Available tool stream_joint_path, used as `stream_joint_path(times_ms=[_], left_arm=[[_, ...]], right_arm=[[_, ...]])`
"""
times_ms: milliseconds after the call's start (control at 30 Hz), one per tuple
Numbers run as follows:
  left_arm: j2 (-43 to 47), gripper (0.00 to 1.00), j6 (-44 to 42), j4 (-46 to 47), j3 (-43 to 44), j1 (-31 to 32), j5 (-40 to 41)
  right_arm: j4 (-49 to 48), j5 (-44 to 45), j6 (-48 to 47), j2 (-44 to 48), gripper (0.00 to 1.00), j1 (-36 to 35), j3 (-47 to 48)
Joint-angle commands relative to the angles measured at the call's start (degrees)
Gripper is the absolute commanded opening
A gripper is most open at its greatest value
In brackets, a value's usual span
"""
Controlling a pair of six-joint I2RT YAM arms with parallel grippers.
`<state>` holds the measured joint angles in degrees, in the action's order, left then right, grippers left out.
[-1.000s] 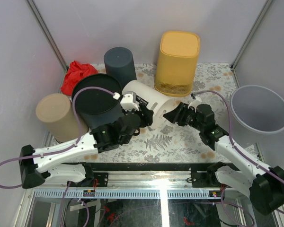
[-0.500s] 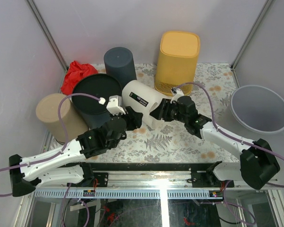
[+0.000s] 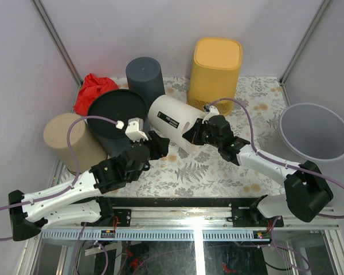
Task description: Turn the large container upside down
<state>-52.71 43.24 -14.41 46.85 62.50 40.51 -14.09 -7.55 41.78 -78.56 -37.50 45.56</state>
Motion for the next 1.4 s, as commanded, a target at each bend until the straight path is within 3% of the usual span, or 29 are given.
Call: stream_joint_path(times_ms=[0, 267, 900, 1367], left_arm=[[0.5, 0.55, 1.0, 0.3, -0.8, -0.4, 1.6], [-0.1, 0.55, 1.4, 0.9, -1.0, -0.4, 0.7], [-6.6, 0.61, 4.7, 8.4, -6.7, -4.2, -2.6], [-10.9, 0.64, 3.9, 16.8, -11.5, -10.8, -10.0]], right_arm=[[-1.5, 4.8, -1.8, 3.3, 0.01, -0.4, 0.9], [6.3, 4.4, -6.1, 11.3, 0.0, -0.3, 1.1], [22.5, -12.4, -10.7, 36.8, 0.0, -0.3, -10.4], [26.1, -13.2, -13.1, 38.5, 0.0, -0.3, -13.8]])
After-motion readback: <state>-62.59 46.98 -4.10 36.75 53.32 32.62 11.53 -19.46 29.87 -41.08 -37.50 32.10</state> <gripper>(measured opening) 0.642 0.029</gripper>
